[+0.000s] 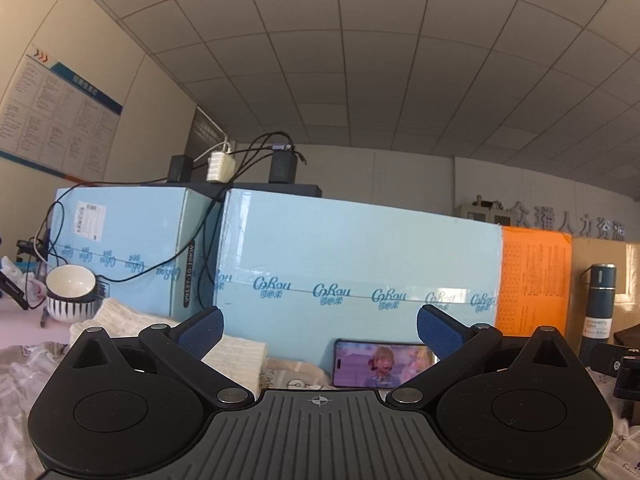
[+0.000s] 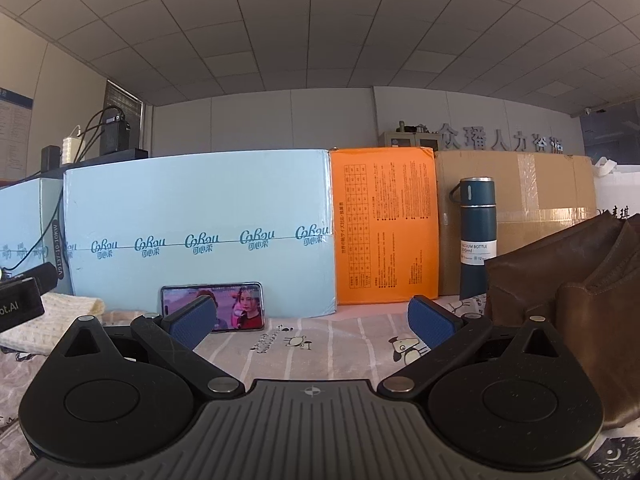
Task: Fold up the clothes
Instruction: 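Move the right tool to the brown leather jacket and grasp its edge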
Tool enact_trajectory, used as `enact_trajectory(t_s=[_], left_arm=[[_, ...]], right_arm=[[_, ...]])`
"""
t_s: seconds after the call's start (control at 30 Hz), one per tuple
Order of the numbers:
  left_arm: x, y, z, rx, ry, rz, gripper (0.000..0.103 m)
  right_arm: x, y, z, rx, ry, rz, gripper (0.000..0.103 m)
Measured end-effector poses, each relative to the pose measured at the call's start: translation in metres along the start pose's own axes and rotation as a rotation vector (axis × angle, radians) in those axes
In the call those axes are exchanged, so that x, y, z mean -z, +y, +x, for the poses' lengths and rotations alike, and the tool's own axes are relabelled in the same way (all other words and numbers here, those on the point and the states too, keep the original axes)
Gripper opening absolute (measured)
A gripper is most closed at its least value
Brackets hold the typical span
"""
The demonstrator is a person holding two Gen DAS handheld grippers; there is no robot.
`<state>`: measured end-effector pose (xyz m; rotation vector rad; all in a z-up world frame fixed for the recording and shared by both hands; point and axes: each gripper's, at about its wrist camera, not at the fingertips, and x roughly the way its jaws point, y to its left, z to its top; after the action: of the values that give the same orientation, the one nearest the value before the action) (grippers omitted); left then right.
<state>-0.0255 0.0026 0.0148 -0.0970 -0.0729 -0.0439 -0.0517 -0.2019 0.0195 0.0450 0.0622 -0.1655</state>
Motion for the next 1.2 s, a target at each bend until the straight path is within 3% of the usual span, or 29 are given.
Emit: enact_trajectory(t_s=[0.2, 0.5, 0.63, 0.73, 0.93, 0.97, 1.0, 1.07, 1.2], left_arm=[[-0.006, -0.020, -0.002, 0.138, 0.041, 0.029, 0.103], [-0.015, -0.057, 0.031, 0.414, 0.246, -0.042, 0.103], [-0.008, -0.075, 0.039, 0.458, 0.310, -0.060, 0.103], [-0.002, -0.087, 0.040, 0.486, 0.337, -0.064, 0.103], [0.005, -0.105, 0.040, 0.531, 0.360, -0.029, 0.103], [0.006, -0.109, 0.042, 0.536, 0.362, -0.021, 0.103], [0.007, -0.113, 0.044, 0.544, 0.366, -0.015, 0.103], [0.009, -0.121, 0.049, 0.565, 0.374, -0.005, 0.103], [0.013, -0.141, 0.059, 0.626, 0.370, 0.012, 0.103]], right_arm=[[-0.004, -0.031, -0.016, 0.123, 0.021, -0.053, 0.103], [-0.002, -0.115, 0.006, 0.427, 0.150, 0.037, 0.100], [-0.001, -0.157, 0.034, 0.514, 0.199, 0.141, 0.100], [0.002, -0.176, 0.059, 0.560, 0.255, 0.205, 0.094], [0.017, -0.195, 0.087, 0.644, 0.328, 0.225, 0.077], [0.020, -0.196, 0.086, 0.632, 0.319, 0.212, 0.065], [0.021, -0.197, 0.083, 0.606, 0.313, 0.210, 0.044], [0.019, -0.203, 0.078, 0.571, 0.315, 0.219, 0.020], [0.007, -0.216, 0.053, 0.521, 0.265, 0.240, 0.007]])
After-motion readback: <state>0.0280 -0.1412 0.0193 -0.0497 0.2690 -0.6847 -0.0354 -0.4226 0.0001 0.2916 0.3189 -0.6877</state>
